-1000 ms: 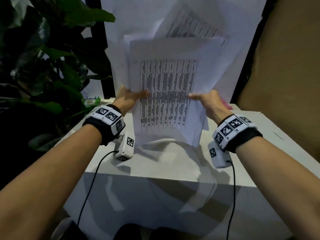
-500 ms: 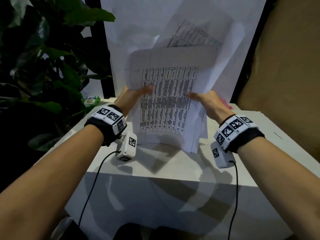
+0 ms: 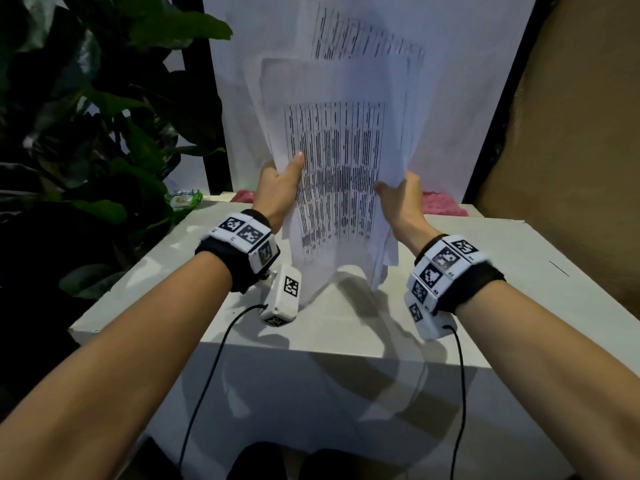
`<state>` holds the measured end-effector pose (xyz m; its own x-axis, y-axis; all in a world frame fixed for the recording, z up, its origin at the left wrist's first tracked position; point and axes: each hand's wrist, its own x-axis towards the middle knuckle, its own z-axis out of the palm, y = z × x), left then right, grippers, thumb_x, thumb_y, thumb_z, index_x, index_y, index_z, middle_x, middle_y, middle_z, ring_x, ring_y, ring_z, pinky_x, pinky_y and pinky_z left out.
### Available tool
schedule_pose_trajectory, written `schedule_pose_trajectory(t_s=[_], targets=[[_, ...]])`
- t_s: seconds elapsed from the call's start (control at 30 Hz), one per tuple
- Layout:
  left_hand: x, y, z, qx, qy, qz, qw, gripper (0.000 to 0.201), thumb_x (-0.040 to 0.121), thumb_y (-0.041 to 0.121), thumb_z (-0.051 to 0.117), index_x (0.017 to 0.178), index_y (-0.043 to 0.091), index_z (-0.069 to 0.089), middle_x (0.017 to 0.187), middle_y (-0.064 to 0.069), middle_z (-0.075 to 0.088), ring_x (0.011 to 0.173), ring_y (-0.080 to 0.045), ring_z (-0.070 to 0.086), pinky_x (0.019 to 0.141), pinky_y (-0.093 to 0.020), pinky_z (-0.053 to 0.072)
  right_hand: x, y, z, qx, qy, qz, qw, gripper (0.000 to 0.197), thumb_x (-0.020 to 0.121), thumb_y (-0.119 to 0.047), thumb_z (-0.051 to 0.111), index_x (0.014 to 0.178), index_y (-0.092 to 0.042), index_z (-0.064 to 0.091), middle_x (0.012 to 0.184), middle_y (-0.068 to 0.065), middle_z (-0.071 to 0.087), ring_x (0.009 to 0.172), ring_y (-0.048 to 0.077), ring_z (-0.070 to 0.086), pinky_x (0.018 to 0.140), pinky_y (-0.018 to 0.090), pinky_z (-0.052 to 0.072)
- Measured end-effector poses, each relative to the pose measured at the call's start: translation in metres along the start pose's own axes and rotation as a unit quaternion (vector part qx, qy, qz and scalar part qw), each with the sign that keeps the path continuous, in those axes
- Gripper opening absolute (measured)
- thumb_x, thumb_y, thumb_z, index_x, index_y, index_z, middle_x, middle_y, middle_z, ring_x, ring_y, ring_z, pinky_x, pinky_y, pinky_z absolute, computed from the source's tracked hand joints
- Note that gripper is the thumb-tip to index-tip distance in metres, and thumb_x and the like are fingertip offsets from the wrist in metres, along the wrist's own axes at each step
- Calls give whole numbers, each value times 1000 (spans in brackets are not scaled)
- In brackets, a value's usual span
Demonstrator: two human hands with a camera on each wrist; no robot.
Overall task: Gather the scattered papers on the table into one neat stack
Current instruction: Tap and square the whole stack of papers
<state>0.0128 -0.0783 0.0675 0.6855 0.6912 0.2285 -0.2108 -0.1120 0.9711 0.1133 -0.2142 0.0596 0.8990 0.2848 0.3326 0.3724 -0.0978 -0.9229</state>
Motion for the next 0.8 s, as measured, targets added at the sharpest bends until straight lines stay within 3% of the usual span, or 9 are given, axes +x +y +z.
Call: schedule_pose_trajectory(t_s=[0.1, 0.13, 0.23, 0.37, 0.47, 0.57, 0.67, 0.73, 0.8], targets=[[3, 3, 1, -9, 17, 0, 1000, 64, 92, 37, 54, 141, 0, 35, 145, -14, 43, 134, -26, 42, 115, -40, 30, -1, -3, 3, 16, -12, -21, 1000, 31, 87, -11, 61, 114, 1, 52, 97, 2, 59, 91, 15, 58, 85, 29, 50], [1, 2, 0, -14, 19, -4, 1000, 65, 92, 33, 56, 143, 3, 31, 148, -13, 39, 136, -26, 39, 115, -37, 29, -2, -2, 2, 12, -12, -10, 1000, 40, 85, -21, 66, 112, 1, 47, 106, 3, 60, 99, 14, 58, 94, 30, 46], [0, -8, -5, -18, 17, 0, 1000, 74, 87, 29, 63, 145, 5, 24, 150, -12, 34, 136, -25, 36, 115, -40, 27, -2, 6, -3, 14, -10, 31, 999, 83, 79, -37, 70, 138, 3, 27, 141, 16, 40, 131, 28, 38, 108, 35, 33], [0, -8, -6, -12, 15, 0, 1000, 79, 87, 28, 63, 146, 4, 17, 151, -12, 30, 138, -24, 32, 115, -39, 23, 1, 2, -10, 26, -20, 47, 998, 88, 79, -39, 69, 140, 4, 22, 144, 18, 35, 133, 29, 35, 107, 35, 33], [5, -1, -6, -6, -8, -6, 1000, 81, 87, 31, 62, 147, 0, 16, 144, -4, 34, 135, -17, 33, 114, -34, 23, 5, -13, -16, 61, -53, 24, 996, 72, 80, -31, 70, 130, 11, 40, 135, 19, 51, 128, 28, 47, 103, 31, 41], [8, 4, -10, -4, -38, -8, 999, 109, 64, 52, 75, 147, 2, 24, 152, -9, 32, 139, -22, 33, 107, -29, 26, 11, -18, -21, 74, -46, 29, 996, 62, 77, -31, 72, 116, 9, 45, 115, 12, 57, 117, 24, 48, 104, 33, 37], [11, 6, -13, 2, -38, -8, 999, 101, 76, 41, 72, 148, 1, 13, 153, -14, 25, 140, -26, 30, 114, -37, 24, 15, -23, -23, 70, -70, 45, 994, 74, 67, -48, 75, 112, 1, 42, 105, 5, 49, 102, 14, 48, 96, 32, 36], [14, 8, -14, -2, -31, 4, 1000, 94, 80, 33, 70, 147, 1, 13, 151, -15, 29, 139, -28, 32, 114, -40, 26, 28, -19, -24, 70, -51, 24, 996, 101, 44, -66, 79, 112, 3, 49, 114, 7, 56, 109, 19, 53, 100, 34, 37], [13, 14, -14, -7, -35, 6, 999, 98, 76, 33, 74, 147, 1, 14, 151, -16, 30, 137, -28, 36, 115, -41, 29, 52, 1, -26, 85, -47, 13, 995, 115, 30, -70, 81, 117, 0, 54, 119, 12, 60, 113, 24, 57, 106, 38, 39]])
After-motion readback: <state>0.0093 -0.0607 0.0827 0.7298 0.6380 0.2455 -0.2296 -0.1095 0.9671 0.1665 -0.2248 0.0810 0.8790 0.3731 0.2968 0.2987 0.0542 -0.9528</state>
